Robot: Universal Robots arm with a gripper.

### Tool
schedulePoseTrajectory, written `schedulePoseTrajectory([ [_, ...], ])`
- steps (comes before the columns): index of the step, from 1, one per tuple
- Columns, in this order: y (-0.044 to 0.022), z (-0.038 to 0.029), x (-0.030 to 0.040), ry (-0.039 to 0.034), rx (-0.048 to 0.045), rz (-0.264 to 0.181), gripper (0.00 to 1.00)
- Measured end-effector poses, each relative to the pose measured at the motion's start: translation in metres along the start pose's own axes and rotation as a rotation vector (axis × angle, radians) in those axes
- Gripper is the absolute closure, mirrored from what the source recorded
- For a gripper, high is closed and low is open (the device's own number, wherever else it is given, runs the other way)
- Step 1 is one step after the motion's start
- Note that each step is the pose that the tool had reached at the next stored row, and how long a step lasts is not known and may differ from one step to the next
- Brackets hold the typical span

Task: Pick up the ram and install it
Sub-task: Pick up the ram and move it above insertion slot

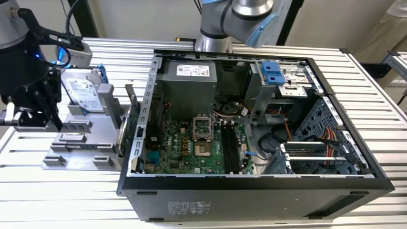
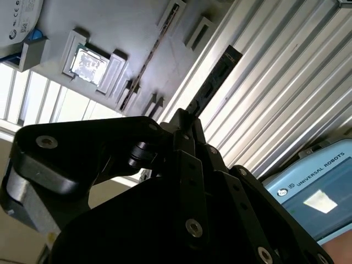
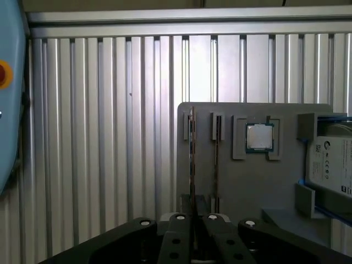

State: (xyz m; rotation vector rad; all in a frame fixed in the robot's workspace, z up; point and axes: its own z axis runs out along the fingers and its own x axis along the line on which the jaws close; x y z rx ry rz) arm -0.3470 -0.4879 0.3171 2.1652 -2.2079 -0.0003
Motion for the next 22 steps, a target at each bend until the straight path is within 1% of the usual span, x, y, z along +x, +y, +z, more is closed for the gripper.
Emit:
schedulePoseTrajectory([
  [10, -0.0001, -0.0004, 0.0, 0.0003, -0.0003, 0.0, 1.0],
  [14, -0.0036, -0.0006, -0.0001, 0.0003, -0.0003, 0.0, 1.0],
  [18, -0.0038, -0.0007, -0.0001, 0.0004, -0.0003, 0.0, 1.0],
  [20, -0.0037, -0.0024, -0.0001, 0.0005, -0.0006, 0.0, 1.0],
  [22, -0.0036, -0.0055, 0.0001, 0.0005, -0.0005, 0.0, 1.0],
])
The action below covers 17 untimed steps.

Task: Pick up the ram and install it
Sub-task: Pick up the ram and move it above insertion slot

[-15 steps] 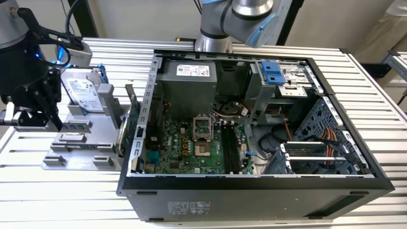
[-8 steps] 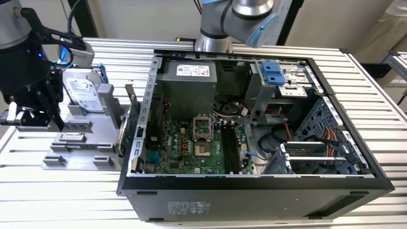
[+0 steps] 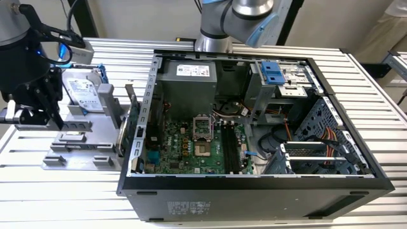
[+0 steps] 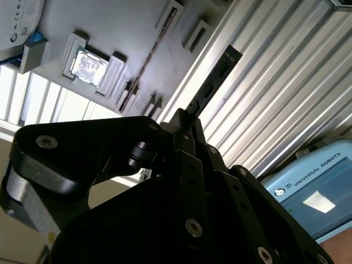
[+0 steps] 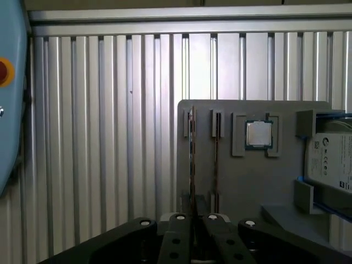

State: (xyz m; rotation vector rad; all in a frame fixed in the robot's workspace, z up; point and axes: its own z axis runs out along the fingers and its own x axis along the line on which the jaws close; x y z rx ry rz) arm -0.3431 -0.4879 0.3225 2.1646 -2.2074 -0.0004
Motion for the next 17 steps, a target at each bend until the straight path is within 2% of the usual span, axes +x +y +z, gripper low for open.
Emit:
schedulePoseTrajectory([
  [17, 0.0011, -0.0308, 0.0011, -0.0001, -0.0001, 0.0, 1.0],
])
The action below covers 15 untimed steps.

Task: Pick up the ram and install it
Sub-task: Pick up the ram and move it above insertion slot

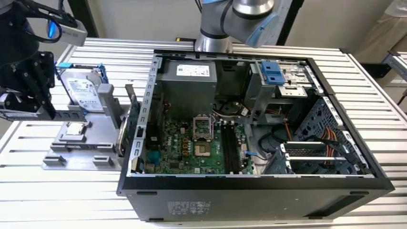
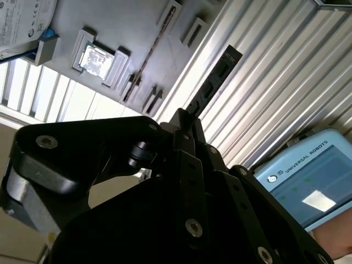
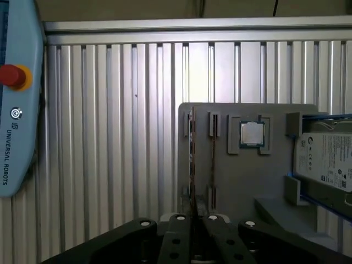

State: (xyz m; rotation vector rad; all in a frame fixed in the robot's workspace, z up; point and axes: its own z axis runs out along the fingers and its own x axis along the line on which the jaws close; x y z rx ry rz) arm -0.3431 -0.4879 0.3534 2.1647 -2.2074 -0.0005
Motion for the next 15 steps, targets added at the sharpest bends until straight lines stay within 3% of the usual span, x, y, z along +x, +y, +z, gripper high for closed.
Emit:
schedulePoseTrajectory([
  [9, 0.0006, -0.0168, 0.0006, 0.0001, -0.0001, 0.0, 1.0],
  [15, 0.0007, -0.0203, 0.0007, 0.0002, -0.0002, 0.0, 1.0],
])
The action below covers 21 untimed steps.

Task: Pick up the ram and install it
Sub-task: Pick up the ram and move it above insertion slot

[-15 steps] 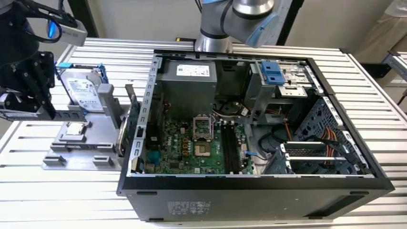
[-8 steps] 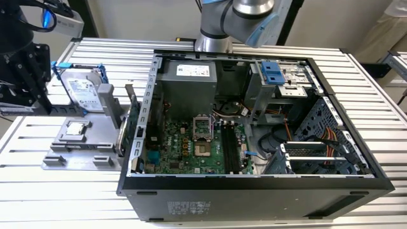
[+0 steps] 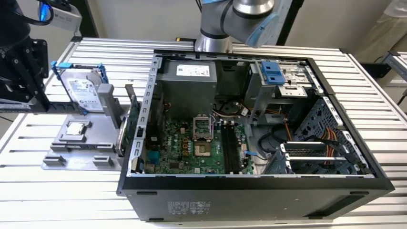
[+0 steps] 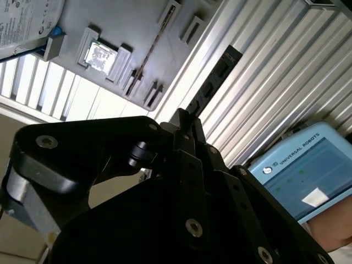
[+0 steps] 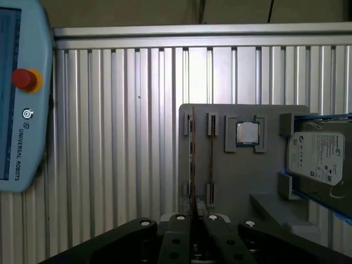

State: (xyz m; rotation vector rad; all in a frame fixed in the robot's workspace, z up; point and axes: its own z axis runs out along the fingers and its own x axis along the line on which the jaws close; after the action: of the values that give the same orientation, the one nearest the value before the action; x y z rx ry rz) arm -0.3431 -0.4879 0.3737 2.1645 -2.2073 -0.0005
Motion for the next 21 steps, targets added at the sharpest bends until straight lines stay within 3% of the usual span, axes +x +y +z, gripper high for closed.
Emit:
schedulePoseTrajectory([
  [21, -0.0016, -0.0022, 0.0, 0.0, 0.0002, 0.0, 1.0],
])
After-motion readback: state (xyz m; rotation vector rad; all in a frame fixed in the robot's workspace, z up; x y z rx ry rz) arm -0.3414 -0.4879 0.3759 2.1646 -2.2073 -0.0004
